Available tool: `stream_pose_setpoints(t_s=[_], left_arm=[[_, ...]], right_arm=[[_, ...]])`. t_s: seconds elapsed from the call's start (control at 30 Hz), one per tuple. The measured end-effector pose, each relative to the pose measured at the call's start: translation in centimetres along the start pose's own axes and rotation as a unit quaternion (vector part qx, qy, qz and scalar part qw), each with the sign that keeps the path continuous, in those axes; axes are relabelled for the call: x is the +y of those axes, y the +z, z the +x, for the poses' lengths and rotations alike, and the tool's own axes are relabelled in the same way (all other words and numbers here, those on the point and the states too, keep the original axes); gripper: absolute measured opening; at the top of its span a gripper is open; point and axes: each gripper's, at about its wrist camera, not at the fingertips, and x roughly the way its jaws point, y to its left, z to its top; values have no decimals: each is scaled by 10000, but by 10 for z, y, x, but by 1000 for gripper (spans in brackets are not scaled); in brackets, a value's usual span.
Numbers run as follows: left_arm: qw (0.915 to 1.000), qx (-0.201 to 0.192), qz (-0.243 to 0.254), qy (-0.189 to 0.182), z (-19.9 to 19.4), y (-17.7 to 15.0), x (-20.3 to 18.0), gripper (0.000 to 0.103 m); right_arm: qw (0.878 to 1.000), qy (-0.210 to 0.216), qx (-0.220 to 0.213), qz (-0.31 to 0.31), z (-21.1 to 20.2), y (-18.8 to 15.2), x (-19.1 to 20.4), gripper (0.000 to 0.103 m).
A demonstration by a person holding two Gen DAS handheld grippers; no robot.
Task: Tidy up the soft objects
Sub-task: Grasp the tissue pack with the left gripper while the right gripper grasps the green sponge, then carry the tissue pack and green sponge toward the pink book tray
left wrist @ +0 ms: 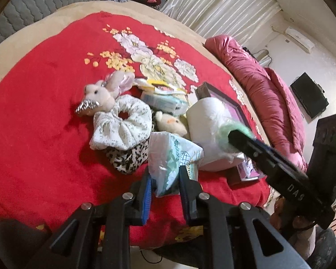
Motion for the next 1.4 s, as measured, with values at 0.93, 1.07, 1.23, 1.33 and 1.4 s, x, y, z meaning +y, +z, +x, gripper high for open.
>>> stream_pose_setpoints(t_s=[0.93, 1.07, 1.23, 1.33, 1.4], left_arm=[[9952, -506, 808, -213, -25, 25, -103, 23], [9938, -449, 989, -249, -21, 24, -122, 23], [9920, -413, 1171, -226, -16, 22, -141, 23], [9916, -378, 1219, -219, -12, 23, -151, 23], [9916, -343, 1226, -216, -10, 23, -157, 23]], right_arm=[[9879, -906, -1199, 396, -82, 3, -56, 49], [9855, -1009, -1290, 445, -89, -1, -65, 49], [9824, -1083, -1382, 635, -95, -7, -81, 49], [9798, -1133, -1459, 761, -99, -10, -91, 49], [9779, -1195, -1491, 853, -101, -13, -99, 49]])
